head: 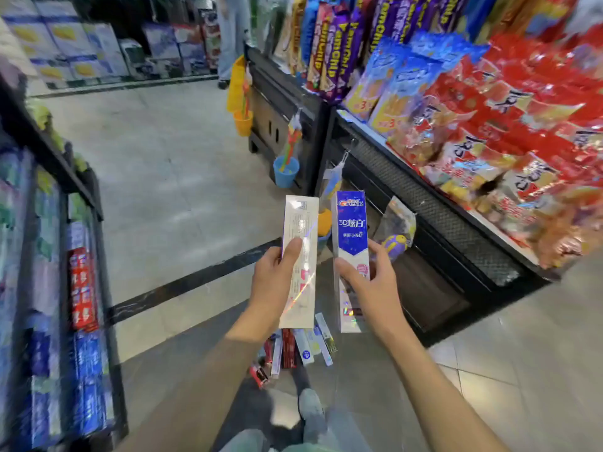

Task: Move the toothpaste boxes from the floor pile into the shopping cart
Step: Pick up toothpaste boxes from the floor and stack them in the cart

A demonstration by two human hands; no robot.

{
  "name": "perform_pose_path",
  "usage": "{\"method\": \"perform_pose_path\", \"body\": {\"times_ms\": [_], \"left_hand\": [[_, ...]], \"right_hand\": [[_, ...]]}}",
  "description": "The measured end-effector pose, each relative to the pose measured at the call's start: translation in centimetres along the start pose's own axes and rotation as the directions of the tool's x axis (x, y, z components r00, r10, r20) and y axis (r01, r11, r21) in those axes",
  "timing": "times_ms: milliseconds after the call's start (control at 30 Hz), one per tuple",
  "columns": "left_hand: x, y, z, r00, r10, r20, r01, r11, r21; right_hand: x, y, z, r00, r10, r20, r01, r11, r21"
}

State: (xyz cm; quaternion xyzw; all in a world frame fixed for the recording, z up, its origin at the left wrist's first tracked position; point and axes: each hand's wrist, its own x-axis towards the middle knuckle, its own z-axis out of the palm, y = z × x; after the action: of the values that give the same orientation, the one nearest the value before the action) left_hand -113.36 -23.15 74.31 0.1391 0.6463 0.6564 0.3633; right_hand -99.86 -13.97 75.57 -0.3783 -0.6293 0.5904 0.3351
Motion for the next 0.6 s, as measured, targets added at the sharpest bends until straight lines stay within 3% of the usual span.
{"method": "perform_pose_path", "body": {"times_ms": [167,300,467,600], "left_hand": [[-5.0,0.1,6.5,0.958,-0.018,0.287,-0.011,0.995,0.097],[-11.7,-1.0,13.2,0.848,-0.039,0.528,-0.031,0.992,0.124],[-22.6,-5.3,21.7,0.619,-0.158,0.770,-0.018,0.976,0.215],[-34.3,-9.0,27.4,0.424,-0.228,0.877,-0.059,0.959,0.278]], "right_hand": [[-8.8,-1.6,-7.9,0.941,0.043,-0.336,-0.027,0.998,0.053],[-17.3,-2.1,-14.0,0.818,0.067,-0.571,-0.019,0.996,0.089],[-29.7,-1.6,-21.5,0.601,0.078,-0.795,0.033,0.992,0.122],[-41.0,-0.3,-27.7,0.379,0.076,-0.922,0.102,0.987,0.123]]}}
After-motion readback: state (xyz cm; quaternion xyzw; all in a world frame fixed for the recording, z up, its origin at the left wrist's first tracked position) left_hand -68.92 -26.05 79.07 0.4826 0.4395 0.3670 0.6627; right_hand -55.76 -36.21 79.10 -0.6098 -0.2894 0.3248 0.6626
